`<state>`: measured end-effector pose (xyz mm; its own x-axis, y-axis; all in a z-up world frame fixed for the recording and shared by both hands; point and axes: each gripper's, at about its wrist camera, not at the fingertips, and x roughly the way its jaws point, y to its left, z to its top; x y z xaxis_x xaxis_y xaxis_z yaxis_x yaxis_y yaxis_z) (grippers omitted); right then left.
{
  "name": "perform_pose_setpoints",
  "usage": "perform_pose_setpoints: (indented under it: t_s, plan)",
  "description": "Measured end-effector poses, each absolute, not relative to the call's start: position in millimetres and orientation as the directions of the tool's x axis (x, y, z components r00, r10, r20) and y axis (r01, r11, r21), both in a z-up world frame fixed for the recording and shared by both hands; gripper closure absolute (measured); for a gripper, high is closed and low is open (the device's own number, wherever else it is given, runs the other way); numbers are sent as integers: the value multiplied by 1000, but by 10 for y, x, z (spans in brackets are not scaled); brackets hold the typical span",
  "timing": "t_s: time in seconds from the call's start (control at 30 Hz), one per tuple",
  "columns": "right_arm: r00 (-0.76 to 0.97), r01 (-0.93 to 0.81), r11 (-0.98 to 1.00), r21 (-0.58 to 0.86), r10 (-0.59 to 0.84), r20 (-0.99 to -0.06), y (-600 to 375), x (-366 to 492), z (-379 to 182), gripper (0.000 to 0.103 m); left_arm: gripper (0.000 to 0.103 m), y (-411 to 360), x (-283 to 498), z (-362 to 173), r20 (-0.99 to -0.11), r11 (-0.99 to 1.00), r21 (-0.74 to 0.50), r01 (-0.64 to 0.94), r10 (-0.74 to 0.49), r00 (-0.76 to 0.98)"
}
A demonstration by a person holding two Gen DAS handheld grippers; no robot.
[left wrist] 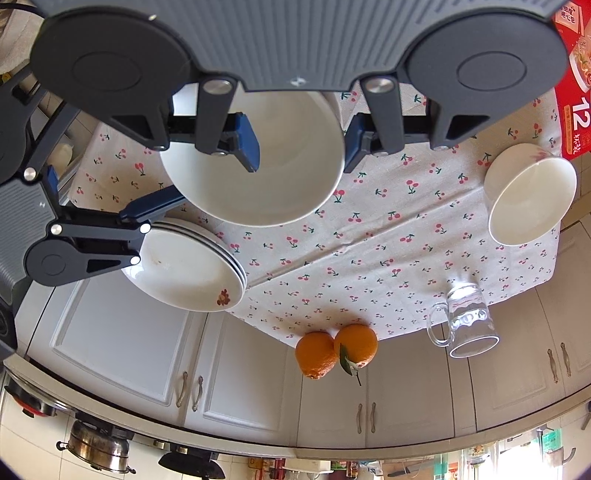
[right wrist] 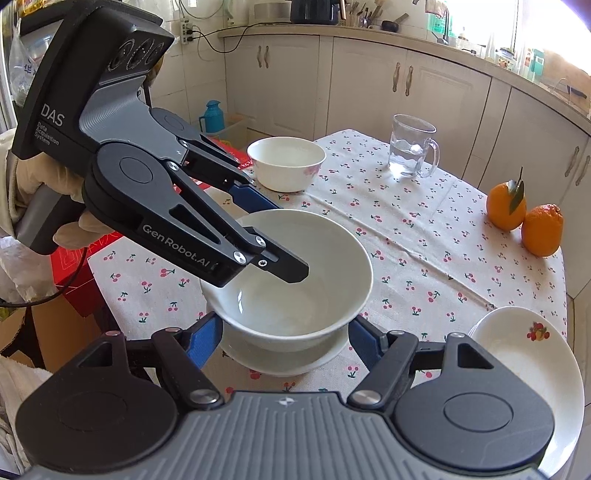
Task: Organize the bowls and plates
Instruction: 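Carry the bowl with the left tool and lower it into the placed bowl, then open the left tool and withdraw it from the bowl stack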
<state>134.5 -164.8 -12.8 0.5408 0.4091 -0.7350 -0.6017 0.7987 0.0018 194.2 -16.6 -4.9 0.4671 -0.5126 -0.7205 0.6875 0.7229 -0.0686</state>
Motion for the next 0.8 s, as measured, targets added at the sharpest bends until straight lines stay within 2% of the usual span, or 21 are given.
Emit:
perform_pose_setpoints:
  t_s: [0.8]
  plan:
    - [511, -597, 801, 36, 414, -753, -1678, 1382, -232, 24, 55, -207, 1918, -134, -724, 714, -50, 698, -507, 467]
